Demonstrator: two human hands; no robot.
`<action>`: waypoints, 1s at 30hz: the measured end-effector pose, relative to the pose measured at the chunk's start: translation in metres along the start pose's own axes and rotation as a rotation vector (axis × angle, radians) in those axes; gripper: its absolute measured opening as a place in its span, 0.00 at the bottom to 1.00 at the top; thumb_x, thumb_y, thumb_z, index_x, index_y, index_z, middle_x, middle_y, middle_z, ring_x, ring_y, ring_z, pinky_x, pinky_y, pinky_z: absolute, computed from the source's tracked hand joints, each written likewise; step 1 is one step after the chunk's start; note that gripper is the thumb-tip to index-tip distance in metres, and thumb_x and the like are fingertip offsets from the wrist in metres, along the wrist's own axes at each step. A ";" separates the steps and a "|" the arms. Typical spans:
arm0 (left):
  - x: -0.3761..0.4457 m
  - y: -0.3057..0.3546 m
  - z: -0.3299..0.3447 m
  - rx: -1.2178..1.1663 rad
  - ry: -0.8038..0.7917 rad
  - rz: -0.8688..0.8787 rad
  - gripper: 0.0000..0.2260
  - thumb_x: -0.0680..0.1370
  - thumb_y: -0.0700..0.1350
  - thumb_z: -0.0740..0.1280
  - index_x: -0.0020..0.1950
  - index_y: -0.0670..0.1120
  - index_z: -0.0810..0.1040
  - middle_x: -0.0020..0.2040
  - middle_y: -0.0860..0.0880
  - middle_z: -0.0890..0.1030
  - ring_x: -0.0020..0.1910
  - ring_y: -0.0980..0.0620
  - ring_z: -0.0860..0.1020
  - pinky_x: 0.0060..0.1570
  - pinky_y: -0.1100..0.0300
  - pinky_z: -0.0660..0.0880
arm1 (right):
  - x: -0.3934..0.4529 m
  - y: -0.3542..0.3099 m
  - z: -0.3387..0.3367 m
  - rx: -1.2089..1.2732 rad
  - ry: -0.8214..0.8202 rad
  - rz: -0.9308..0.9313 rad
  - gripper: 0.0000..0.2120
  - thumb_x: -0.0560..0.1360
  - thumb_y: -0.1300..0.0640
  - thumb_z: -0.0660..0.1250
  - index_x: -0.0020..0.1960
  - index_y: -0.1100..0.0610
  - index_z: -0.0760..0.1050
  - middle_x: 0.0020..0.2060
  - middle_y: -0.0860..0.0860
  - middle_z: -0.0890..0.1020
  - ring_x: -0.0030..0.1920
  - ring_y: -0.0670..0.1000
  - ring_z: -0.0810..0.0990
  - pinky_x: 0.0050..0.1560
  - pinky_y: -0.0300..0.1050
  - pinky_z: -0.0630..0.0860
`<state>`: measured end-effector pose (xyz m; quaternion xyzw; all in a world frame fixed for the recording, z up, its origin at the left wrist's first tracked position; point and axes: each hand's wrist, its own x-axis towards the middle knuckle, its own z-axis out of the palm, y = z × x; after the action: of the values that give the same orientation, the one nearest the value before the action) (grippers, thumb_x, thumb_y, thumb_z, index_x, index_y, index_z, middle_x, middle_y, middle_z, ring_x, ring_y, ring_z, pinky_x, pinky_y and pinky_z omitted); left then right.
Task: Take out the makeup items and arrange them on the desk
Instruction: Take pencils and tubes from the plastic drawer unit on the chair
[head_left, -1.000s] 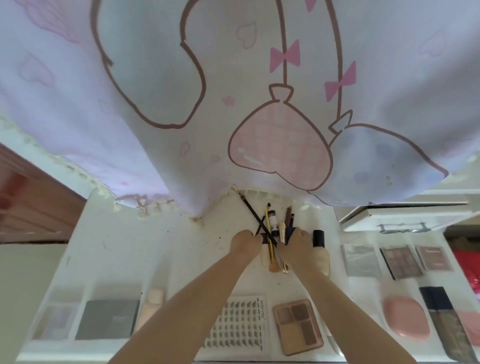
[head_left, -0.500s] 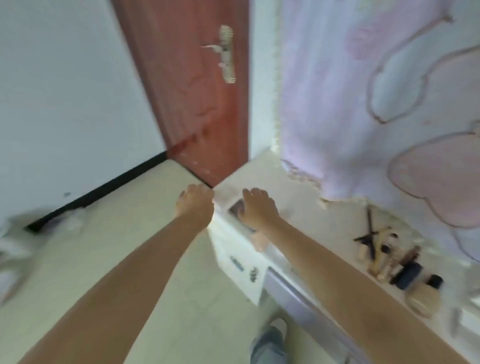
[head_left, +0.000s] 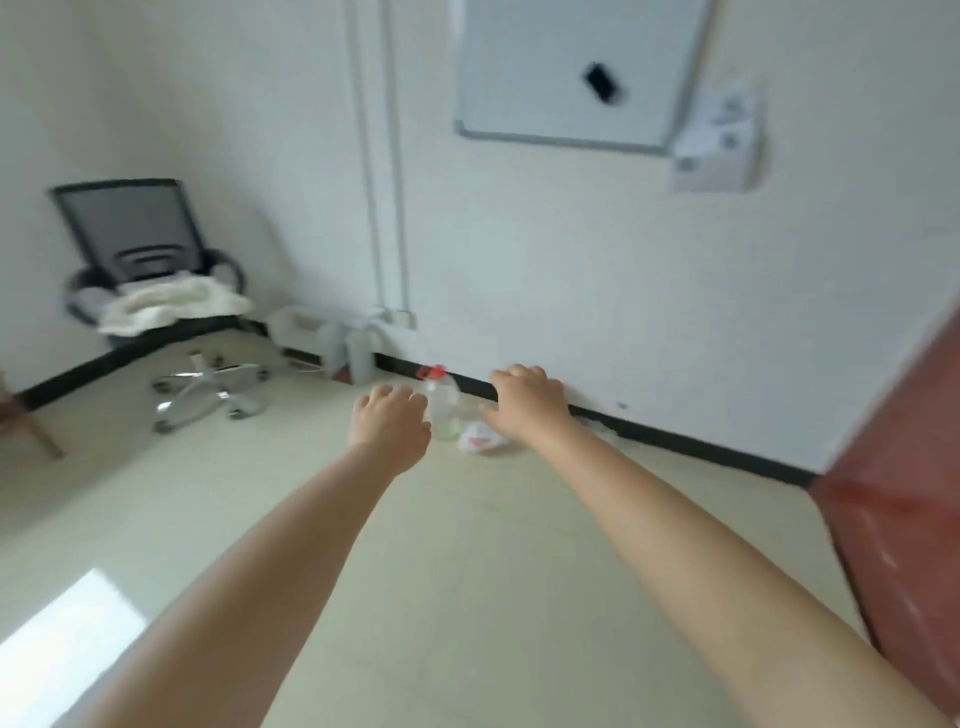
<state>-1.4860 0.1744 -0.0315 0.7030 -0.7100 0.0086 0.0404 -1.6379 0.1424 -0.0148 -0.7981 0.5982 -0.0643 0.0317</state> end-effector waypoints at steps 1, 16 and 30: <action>0.006 -0.033 0.000 -0.019 0.001 -0.068 0.16 0.80 0.47 0.56 0.67 0.46 0.69 0.68 0.48 0.69 0.69 0.46 0.62 0.66 0.54 0.62 | 0.023 -0.030 0.006 0.004 -0.016 -0.060 0.18 0.75 0.50 0.59 0.62 0.58 0.69 0.62 0.56 0.72 0.64 0.59 0.67 0.60 0.51 0.66; 0.128 -0.478 -0.059 0.078 0.045 -0.710 0.15 0.78 0.44 0.57 0.64 0.46 0.71 0.66 0.49 0.71 0.67 0.46 0.64 0.63 0.54 0.65 | 0.353 -0.451 0.043 0.140 -0.149 -0.682 0.23 0.74 0.43 0.61 0.62 0.57 0.69 0.64 0.56 0.70 0.66 0.57 0.66 0.63 0.52 0.66; 0.189 -0.852 -0.097 0.091 0.120 -0.909 0.16 0.80 0.46 0.56 0.67 0.47 0.69 0.68 0.50 0.69 0.69 0.46 0.62 0.63 0.54 0.65 | 0.557 -0.806 0.074 0.182 -0.192 -0.881 0.24 0.76 0.45 0.59 0.67 0.58 0.66 0.66 0.56 0.68 0.68 0.57 0.65 0.65 0.51 0.66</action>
<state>-0.6319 -0.0174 0.0398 0.9423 -0.3250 0.0621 0.0503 -0.7074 -0.1659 0.0507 -0.9728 0.1880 -0.0496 0.1263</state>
